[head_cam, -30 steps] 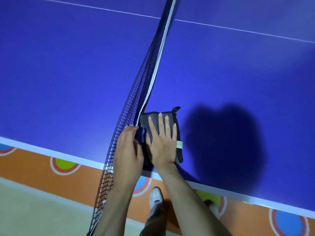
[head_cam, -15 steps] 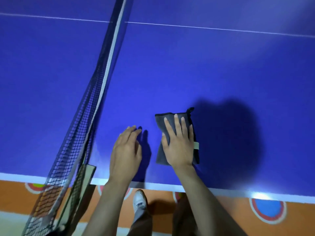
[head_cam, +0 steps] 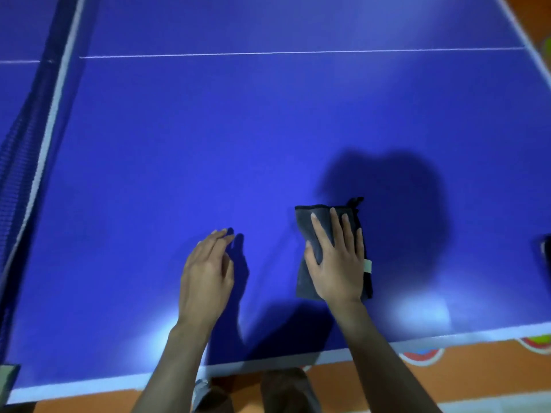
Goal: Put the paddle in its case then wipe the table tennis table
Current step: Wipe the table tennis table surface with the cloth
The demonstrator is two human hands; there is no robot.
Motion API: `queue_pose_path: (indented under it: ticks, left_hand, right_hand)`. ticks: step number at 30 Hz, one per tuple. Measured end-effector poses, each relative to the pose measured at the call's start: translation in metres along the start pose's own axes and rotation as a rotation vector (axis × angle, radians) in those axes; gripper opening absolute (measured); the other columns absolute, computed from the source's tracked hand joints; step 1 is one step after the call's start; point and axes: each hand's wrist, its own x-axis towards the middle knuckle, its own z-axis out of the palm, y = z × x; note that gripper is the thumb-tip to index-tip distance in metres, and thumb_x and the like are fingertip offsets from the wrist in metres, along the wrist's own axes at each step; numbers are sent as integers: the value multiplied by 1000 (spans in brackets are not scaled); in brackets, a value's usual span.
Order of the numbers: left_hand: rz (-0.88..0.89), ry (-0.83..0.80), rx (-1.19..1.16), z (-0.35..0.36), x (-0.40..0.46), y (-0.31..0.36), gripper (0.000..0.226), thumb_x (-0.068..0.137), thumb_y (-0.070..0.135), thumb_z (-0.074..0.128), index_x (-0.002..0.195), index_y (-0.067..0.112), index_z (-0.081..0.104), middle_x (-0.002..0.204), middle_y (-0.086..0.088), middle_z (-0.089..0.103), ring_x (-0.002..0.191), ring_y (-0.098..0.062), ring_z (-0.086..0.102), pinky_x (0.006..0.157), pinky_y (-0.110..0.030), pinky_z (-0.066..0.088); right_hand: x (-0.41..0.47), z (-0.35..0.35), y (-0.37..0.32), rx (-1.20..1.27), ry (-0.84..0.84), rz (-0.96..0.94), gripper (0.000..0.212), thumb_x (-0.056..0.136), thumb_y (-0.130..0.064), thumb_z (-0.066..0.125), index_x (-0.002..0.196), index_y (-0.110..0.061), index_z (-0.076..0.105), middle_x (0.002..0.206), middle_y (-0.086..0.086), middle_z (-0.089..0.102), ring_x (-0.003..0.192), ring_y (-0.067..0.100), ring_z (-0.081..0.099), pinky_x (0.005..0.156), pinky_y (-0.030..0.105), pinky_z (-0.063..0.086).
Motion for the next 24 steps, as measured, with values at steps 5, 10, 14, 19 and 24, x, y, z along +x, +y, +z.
queue_pose_path:
  ticks: [5,10,14,19,24]
  left_hand:
    - [42,-8,4,25,23,35,45,90,-5,59,131,11,65,144,-1,59,136,-22,54,112,-51,45]
    - [61,-10,-4,30,37,47,44,89,-7,58,128,10,67,143,1,60,133,-20,56,111,-46,46]
    - [26,20,-17,19,38,34,42,90,-7,58,127,11,67,142,0,61,134,-21,55,110,-48,46]
    - [-36,69,-33,-8,35,-2,42,91,-6,57,130,11,66,142,-1,61,136,-21,53,112,-51,45]
    - [-77,85,-36,-47,35,-58,43,92,-4,58,131,13,65,143,0,60,138,-20,51,114,-50,43]
  right_hand:
    - [17,-11,77,-30,59,57,66,100,-51,37,164,-35,30,171,6,26,160,28,20,128,54,17]
    - [56,-18,115,-31,111,80,64,98,-49,46,161,-39,35,170,2,29,159,27,23,128,53,16]
    - [83,-18,114,-55,83,150,65,98,-51,42,162,-40,32,172,1,26,158,28,23,128,52,12]
    - [84,-11,78,-58,77,185,66,98,-51,37,162,-37,32,172,3,24,158,29,22,128,54,13]
    - [86,9,-22,-65,59,127,66,100,-49,38,163,-35,30,173,4,22,159,29,18,129,54,11]
